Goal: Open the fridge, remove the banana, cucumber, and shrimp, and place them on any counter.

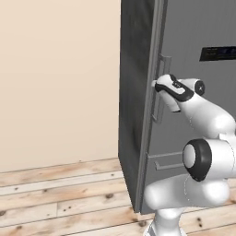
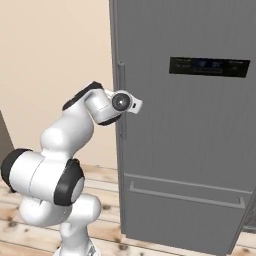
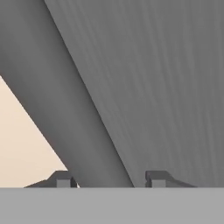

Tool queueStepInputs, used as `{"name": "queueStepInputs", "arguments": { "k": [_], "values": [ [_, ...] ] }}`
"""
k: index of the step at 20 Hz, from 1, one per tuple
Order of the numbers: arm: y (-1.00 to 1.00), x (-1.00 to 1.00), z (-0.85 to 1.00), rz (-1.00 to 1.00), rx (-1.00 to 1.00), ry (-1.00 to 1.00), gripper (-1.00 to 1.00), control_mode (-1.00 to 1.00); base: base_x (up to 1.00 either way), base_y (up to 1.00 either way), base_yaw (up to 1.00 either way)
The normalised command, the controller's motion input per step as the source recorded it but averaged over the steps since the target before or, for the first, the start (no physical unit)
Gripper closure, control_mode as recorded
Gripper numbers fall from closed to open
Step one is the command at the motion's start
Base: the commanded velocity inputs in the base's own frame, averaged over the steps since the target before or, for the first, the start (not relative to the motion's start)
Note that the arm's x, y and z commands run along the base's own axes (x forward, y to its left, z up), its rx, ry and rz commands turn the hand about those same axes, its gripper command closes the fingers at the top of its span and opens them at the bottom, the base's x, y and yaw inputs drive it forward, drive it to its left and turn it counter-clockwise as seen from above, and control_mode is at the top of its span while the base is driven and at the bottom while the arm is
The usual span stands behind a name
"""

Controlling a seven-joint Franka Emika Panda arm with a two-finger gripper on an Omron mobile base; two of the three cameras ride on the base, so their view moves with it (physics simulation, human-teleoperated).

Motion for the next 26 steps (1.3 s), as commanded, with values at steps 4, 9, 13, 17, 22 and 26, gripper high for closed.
{"name": "queueStepInputs", "arguments": {
  "k": [4,9,13,17,22,26],
  "values": [
    [-0.12,-0.69,0.0,0.0,0.0,-0.02,1.0,-1.0,0.0,0.0,0.0],
    [-0.57,-1.0,-0.03,0.0,0.0,-0.11,1.0,-1.0,0.0,0.0,0.0],
    [-0.77,-1.0,0.01,0.0,0.01,-0.12,1.0,-1.0,0.0,0.0,0.0],
    [-0.86,-1.0,0.08,0.01,0.0,-0.05,1.0,-1.0,0.0,0.0,0.0],
    [-0.82,-1.0,0.03,0.0,0.0,-0.02,1.0,-1.0,0.0,0.0,0.0],
    [-0.77,-1.0,0.0,0.0,0.01,0.0,1.0,-1.0,0.0,0.0,0.0]
  ]
}}
